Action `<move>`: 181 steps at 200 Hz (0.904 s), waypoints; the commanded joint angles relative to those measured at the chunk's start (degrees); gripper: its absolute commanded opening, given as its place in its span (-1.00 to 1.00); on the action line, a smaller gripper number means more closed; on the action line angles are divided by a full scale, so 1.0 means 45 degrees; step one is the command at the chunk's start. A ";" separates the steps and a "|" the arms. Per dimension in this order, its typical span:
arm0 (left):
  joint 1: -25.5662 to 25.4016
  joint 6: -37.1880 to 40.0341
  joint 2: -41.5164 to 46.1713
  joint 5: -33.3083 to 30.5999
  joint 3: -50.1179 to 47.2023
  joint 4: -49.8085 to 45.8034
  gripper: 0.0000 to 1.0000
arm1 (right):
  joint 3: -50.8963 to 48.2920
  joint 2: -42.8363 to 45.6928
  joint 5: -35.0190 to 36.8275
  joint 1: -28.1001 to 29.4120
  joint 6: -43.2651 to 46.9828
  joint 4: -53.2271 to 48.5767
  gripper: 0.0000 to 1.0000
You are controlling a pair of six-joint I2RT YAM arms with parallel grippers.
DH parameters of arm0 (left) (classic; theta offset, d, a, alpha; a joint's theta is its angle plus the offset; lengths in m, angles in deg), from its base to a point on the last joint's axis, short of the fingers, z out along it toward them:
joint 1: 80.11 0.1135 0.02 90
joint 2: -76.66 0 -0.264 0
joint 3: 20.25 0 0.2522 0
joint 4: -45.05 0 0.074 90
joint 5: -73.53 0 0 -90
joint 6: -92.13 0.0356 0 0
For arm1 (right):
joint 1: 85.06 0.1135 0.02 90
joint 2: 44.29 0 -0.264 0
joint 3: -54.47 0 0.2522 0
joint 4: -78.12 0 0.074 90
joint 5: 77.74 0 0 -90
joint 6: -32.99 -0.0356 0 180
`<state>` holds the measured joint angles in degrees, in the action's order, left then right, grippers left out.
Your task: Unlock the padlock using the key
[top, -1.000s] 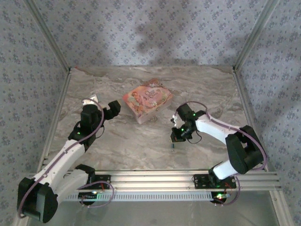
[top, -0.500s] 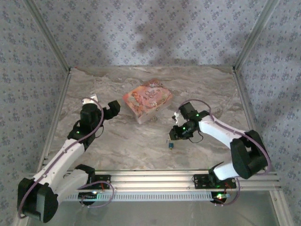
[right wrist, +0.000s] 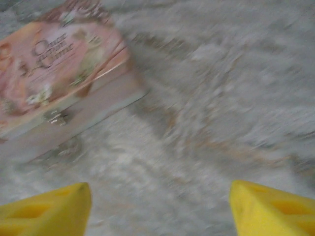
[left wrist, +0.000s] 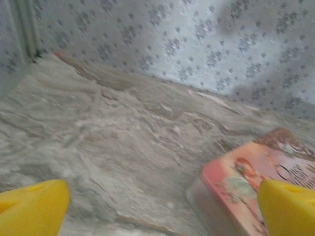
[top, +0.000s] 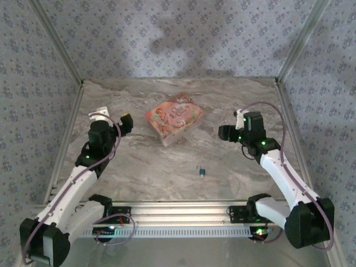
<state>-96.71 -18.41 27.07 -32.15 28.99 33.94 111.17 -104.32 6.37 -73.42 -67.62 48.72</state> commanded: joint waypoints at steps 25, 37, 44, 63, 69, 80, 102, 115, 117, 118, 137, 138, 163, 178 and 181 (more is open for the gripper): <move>0.1256 0.1345 0.0466 -0.1044 -0.1509 0.1920 0.96 | -0.2085 0.0187 0.1192 -0.2166 0.0171 0.4753 1.00; 0.1594 0.1314 0.0451 -0.1009 -0.1850 0.2154 0.96 | -0.2848 0.0058 0.0946 -0.2558 0.0317 0.6344 1.00; 0.1789 0.1209 0.0421 -0.0943 -0.1990 0.2149 0.96 | -0.3194 -0.0025 0.0981 -0.2657 0.0494 0.7069 1.00; 0.2190 0.0897 0.0355 -0.0919 -0.2319 0.2107 0.96 | -0.4026 -0.0475 0.1264 -0.2713 0.1421 0.8712 1.00; 0.2288 0.0872 0.0304 -0.0959 -0.2480 0.2185 0.96 | -0.4208 -0.0705 0.1419 -0.2717 0.1682 0.9108 1.00; 0.2392 0.0923 0.0183 -0.1105 -0.2763 0.2367 0.96 | -0.4421 -0.1169 0.1693 -0.2713 0.2137 0.9531 1.00; 0.2504 0.1244 -0.0132 -0.1701 -0.3099 0.2254 0.96 | -0.4838 -0.2165 0.1615 -0.2768 0.2610 1.0679 1.00; 0.2584 0.1685 -0.0377 -0.1829 -0.3280 0.2485 0.96 | -0.5295 -0.2728 0.1432 -0.2811 0.2655 1.2088 1.00; 0.2583 0.1730 -0.0429 -0.1828 -0.3302 0.2518 0.96 | -0.5340 -0.2825 0.1408 -0.2833 0.2642 1.2289 1.00; 0.2589 0.1750 -0.0448 -0.1838 -0.3308 0.2536 0.96 | -0.5371 -0.2877 0.1388 -0.2837 0.2637 1.2374 1.00; 0.2697 0.2161 -0.0838 -0.1752 -0.3523 0.3060 0.96 | -0.5527 -0.3580 0.1129 -0.2890 0.2831 1.3428 1.00; 0.2704 0.2171 -0.0857 -0.1741 -0.3536 0.3081 0.96 | -0.5532 -0.3616 0.1121 -0.2904 0.2848 1.3471 1.00; 0.2771 0.2742 -0.1290 -0.1089 -0.3846 0.4244 0.96 | -0.5670 -0.4426 0.0921 -0.2980 0.2944 1.4533 1.00; 0.2790 0.3158 -0.1590 -0.0546 -0.3978 0.4957 0.96 | -0.5760 -0.5093 0.0773 -0.3016 0.2940 1.5232 1.00; 0.2776 0.3235 -0.1656 -0.0469 -0.4001 0.5091 0.96 | -0.5771 -0.5224 0.0763 -0.3011 0.2926 1.5326 1.00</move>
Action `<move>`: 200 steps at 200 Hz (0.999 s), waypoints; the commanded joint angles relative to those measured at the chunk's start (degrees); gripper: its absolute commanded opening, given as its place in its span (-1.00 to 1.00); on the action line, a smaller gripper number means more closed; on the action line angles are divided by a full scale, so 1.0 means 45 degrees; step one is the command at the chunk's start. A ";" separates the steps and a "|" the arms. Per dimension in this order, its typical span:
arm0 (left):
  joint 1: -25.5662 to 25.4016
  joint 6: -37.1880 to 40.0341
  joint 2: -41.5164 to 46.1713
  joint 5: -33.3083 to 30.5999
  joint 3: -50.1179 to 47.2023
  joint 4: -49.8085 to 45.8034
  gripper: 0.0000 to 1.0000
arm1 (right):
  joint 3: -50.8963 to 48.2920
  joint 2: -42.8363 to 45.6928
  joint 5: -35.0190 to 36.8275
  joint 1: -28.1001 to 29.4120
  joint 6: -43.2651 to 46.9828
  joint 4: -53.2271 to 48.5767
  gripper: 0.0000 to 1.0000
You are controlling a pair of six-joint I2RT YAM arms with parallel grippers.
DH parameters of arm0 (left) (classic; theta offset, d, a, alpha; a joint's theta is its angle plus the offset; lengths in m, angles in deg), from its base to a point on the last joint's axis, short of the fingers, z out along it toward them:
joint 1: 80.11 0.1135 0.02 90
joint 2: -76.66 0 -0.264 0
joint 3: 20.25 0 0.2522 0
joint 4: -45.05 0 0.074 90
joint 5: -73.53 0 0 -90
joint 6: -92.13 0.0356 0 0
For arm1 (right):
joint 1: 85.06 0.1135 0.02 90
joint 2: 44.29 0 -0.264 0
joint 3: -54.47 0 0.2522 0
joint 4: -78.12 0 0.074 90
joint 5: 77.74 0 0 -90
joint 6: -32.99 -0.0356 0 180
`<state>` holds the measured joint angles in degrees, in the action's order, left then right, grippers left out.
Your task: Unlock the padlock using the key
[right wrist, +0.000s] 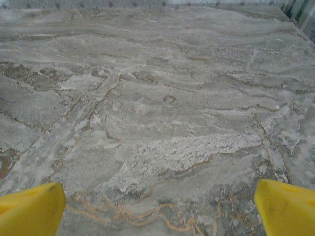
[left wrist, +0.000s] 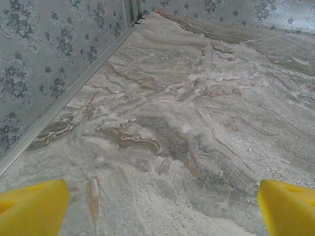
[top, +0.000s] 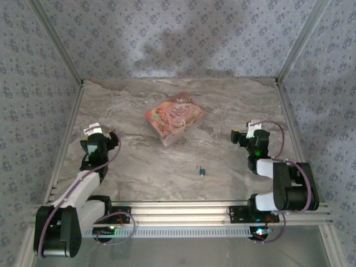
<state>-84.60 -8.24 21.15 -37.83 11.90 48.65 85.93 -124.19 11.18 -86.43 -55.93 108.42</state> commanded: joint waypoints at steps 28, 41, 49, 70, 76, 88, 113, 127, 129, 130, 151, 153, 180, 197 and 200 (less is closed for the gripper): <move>0.0097 0.1557 -0.1060 0.1660 -0.0356 0.2966 0.96 | 0.0288 -0.1609 -0.0265 -0.0196 0.0240 0.2079 1.00; 0.0089 0.1712 -0.1458 0.2029 -0.0376 0.3414 0.96 | 0.1099 -0.1715 -0.0160 -0.0359 -0.0026 0.0586 1.00; 0.0100 0.1781 -0.1706 0.2184 -0.0395 0.3725 0.96 | 0.1018 -0.1638 -0.0116 -0.0363 -0.0041 0.0620 1.00; 0.0112 0.1991 -0.2327 0.2504 -0.0452 0.4606 0.96 | 0.1020 -0.1659 -0.0091 -0.0366 -0.0027 0.0600 1.00; 0.0107 0.2072 -0.2473 0.2625 -0.0450 0.4807 0.96 | 0.1020 -0.1649 -0.0054 -0.0361 -0.0026 0.0601 1.00; 0.0117 0.2209 -0.2791 0.2827 -0.0473 0.5229 0.96 | 0.1010 -0.1640 -0.0004 -0.0332 -0.0006 0.0600 1.00; 0.0119 0.2651 -0.3473 0.3248 -0.0494 0.6129 0.96 | 0.1015 -0.1640 0.0045 -0.0287 0.0013 0.0601 1.00; 0.0111 0.2906 -0.3977 0.3331 -0.0569 0.6874 0.96 | 0.1010 -0.1640 0.0040 -0.0287 0.0011 0.0600 1.00; 0.0117 0.2933 -0.4058 0.3339 -0.0586 0.6998 0.96 | 0.1005 -0.1640 0.0044 -0.0289 0.0013 0.0601 1.00; 0.0128 0.2932 -0.4104 0.3350 -0.0588 0.7048 0.96 | 0.1007 -0.1649 0.0044 -0.0295 0.0013 0.0591 1.00; 0.0359 0.2965 -0.5012 0.3914 -0.0562 0.7800 0.96 | 0.1010 -0.1644 0.0077 -0.0288 0.0004 0.0600 1.00; 0.0374 0.2963 -0.5117 0.3973 -0.0569 0.7894 0.96 | 0.1015 -0.1650 0.0073 -0.0284 0.0011 0.0601 1.00; 0.0674 0.2796 -0.6769 0.4402 -0.0624 0.9437 0.96 | 0.1028 -0.1647 0.0068 -0.0275 0.0016 0.0584 1.00; 0.0796 0.2734 -0.6911 0.4574 0.0213 0.8002 0.96 | 0.1011 -0.1645 0.0095 -0.0280 0.0033 0.0601 1.00; 0.0817 0.2693 -0.6946 0.4575 0.0369 0.7711 0.96 | 0.1027 -0.1650 0.0078 -0.0282 0.0033 0.0599 1.00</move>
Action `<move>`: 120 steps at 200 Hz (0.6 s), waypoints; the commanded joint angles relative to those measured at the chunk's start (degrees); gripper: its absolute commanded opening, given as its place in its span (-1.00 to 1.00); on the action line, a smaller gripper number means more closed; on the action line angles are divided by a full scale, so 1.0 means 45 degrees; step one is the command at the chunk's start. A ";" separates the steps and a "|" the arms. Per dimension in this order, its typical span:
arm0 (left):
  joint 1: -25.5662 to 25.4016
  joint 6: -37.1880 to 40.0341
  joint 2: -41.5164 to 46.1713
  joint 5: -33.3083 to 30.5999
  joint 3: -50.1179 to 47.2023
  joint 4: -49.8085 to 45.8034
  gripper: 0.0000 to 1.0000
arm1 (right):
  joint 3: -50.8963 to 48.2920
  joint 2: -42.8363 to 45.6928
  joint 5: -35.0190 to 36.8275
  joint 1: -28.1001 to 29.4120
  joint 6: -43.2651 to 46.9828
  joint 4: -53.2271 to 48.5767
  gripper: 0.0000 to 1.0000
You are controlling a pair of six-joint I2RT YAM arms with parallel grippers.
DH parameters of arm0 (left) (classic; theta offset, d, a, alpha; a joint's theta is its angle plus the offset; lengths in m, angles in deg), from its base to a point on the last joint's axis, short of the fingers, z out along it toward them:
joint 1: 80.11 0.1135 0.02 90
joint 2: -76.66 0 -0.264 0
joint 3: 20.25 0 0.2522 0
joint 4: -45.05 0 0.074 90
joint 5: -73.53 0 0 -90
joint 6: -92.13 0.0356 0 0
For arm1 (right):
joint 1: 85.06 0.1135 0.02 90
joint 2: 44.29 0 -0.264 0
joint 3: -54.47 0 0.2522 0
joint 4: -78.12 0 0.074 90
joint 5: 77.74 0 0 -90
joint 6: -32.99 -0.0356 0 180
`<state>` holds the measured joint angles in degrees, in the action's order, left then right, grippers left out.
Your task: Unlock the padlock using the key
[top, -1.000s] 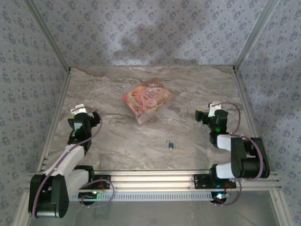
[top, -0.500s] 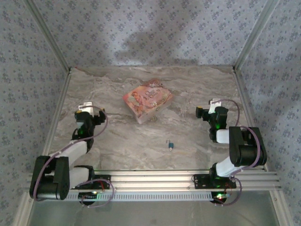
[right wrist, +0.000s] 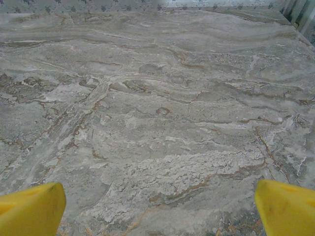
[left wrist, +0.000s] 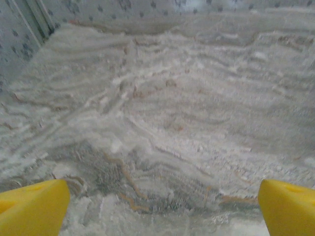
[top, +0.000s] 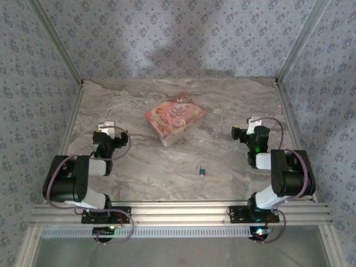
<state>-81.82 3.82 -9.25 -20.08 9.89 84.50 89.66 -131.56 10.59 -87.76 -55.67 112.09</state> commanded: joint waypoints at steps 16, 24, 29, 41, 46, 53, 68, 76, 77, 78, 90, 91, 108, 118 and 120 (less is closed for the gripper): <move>0.0545 -0.0513 -0.0377 0.0483 0.1673 -0.1681 0.96 | 0.0197 -0.0019 0.0233 0.0028 -0.0026 -0.0215 1.00; 0.0837 -0.0750 -0.0434 0.0829 0.1641 -0.1509 0.96 | 0.0207 -0.0009 0.0229 0.0032 -0.0035 -0.0215 1.00; 0.0887 -0.0767 -0.0425 0.0835 0.1660 -0.1544 0.96 | 0.0186 -0.0005 0.0224 0.0016 -0.0026 -0.0219 1.00; 0.0859 -0.0734 -0.0421 0.0804 0.1653 -0.1546 0.96 | 0.0200 -0.0004 0.0220 0.0021 -0.0026 -0.0220 1.00; 0.0850 -0.0731 -0.0422 0.0804 0.1653 -0.1569 0.96 | 0.0211 -0.0022 0.0234 0.0021 -0.0026 -0.0216 1.00; 0.0849 -0.0744 -0.0421 0.0799 0.1653 -0.1552 0.96 | 0.0201 -0.0018 0.0234 0.0023 -0.0025 -0.0221 1.00; 0.0836 -0.0734 -0.0423 0.0804 0.1653 -0.1562 0.96 | 0.0207 -0.0019 0.0223 0.0023 -0.0035 -0.0227 1.00; 0.0840 -0.0730 -0.0427 0.0804 0.1649 -0.1556 0.96 | 0.0196 -0.0010 0.0235 0.0030 -0.0025 -0.0216 1.00; 0.0845 -0.0729 -0.0434 0.0804 0.1651 -0.1554 0.96 | 0.0188 -0.0006 0.0244 0.0022 -0.0025 -0.0215 1.00; 0.0847 -0.0728 -0.0427 0.0804 0.1652 -0.1562 0.96 | 0.0183 -0.0004 0.0249 0.0038 -0.0025 -0.0215 1.00; 0.0844 -0.0723 -0.0432 0.0804 0.1653 -0.1552 0.96 | 0.0218 -0.0023 0.0256 0.0053 -0.0012 -0.0251 1.00; 0.0847 -0.0725 -0.0426 0.0804 0.1653 -0.1552 0.96 | 0.0228 -0.0022 0.0265 0.0053 -0.0009 -0.0262 1.00; 0.0849 -0.0713 -0.0421 0.0804 0.1648 -0.1558 0.96 | 0.0218 -0.0025 0.0259 0.0063 -0.0006 -0.0273 1.00; 0.0844 -0.0728 -0.0440 0.0798 0.1653 -0.1570 0.96 | 0.0219 -0.0032 0.0259 0.0072 -0.0007 -0.0273 1.00; 0.0834 -0.0718 -0.0430 0.0788 0.1653 -0.1561 0.96 | 0.0218 -0.0029 0.0255 0.0068 -0.0011 -0.0273 1.00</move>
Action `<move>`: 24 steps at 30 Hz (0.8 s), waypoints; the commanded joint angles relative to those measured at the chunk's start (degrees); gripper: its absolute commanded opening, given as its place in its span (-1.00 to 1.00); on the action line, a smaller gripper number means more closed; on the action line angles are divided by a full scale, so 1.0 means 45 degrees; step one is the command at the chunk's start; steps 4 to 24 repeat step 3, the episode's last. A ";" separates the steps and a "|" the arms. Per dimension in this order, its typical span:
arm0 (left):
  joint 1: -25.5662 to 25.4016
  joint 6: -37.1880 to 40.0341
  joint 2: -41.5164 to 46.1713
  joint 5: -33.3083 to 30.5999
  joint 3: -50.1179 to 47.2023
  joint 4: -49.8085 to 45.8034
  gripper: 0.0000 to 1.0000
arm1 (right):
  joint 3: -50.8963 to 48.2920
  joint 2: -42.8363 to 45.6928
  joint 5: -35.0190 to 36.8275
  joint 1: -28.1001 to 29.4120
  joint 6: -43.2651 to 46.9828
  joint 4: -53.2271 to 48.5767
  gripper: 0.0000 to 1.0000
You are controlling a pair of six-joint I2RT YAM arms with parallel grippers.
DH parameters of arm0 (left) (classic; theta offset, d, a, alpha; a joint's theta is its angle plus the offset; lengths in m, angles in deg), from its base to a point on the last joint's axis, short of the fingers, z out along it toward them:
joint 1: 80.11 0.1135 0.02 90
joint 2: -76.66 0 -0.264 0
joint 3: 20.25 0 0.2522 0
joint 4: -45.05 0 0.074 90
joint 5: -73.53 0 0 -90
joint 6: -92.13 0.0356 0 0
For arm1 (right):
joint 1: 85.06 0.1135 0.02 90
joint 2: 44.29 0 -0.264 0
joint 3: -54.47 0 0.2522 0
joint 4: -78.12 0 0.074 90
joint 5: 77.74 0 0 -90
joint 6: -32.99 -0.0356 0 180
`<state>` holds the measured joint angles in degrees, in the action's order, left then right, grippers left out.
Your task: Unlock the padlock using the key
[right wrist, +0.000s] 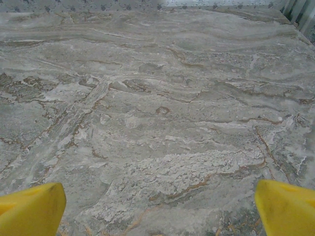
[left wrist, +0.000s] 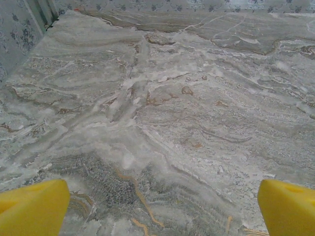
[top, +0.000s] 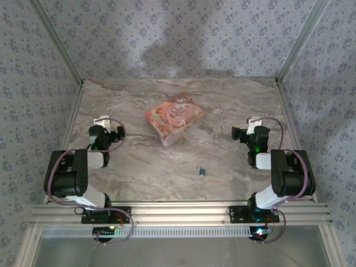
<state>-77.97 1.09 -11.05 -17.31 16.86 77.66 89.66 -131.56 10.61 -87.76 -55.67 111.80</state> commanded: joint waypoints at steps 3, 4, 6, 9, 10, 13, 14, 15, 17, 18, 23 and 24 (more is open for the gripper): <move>-0.0015 -0.0125 -0.0028 0.0183 0.0104 -0.0050 0.96 | 0.0218 -0.0023 0.0310 0.0089 0.0014 -0.0191 1.00; -0.0015 -0.0125 -0.0028 0.0183 0.0104 -0.0050 0.96 | 0.0218 -0.0023 0.0310 0.0089 0.0014 -0.0191 1.00; -0.0015 -0.0125 -0.0028 0.0183 0.0104 -0.0050 0.96 | 0.0218 -0.0023 0.0310 0.0089 0.0014 -0.0191 1.00; -0.0015 -0.0125 -0.0028 0.0183 0.0104 -0.0050 0.96 | 0.0218 -0.0023 0.0310 0.0089 0.0014 -0.0191 1.00; -0.0015 -0.0125 -0.0028 0.0183 0.0104 -0.0050 0.96 | 0.0218 -0.0023 0.0310 0.0089 0.0014 -0.0191 1.00; -0.0015 -0.0125 -0.0028 0.0183 0.0104 -0.0050 0.96 | 0.0218 -0.0023 0.0310 0.0089 0.0014 -0.0191 1.00; -0.0015 -0.0125 -0.0028 0.0183 0.0104 -0.0050 0.96 | 0.0218 -0.0023 0.0310 0.0089 0.0014 -0.0191 1.00; -0.0015 -0.0125 -0.0028 0.0183 0.0104 -0.0050 0.96 | 0.0218 -0.0023 0.0310 0.0089 0.0014 -0.0191 1.00; -0.0015 -0.0125 -0.0028 0.0183 0.0104 -0.0050 0.96 | 0.0218 -0.0023 0.0310 0.0089 0.0014 -0.0191 1.00; -0.0015 -0.0125 -0.0028 0.0183 0.0104 -0.0050 0.96 | 0.0218 -0.0023 0.0310 0.0089 0.0014 -0.0191 1.00; -0.0015 -0.0125 -0.0028 0.0183 0.0104 -0.0050 0.96 | 0.0218 -0.0023 0.0310 0.0089 0.0014 -0.0191 1.00; -0.0015 -0.0125 -0.0028 0.0183 0.0104 -0.0050 0.96 | 0.0218 -0.0023 0.0310 0.0089 0.0014 -0.0191 1.00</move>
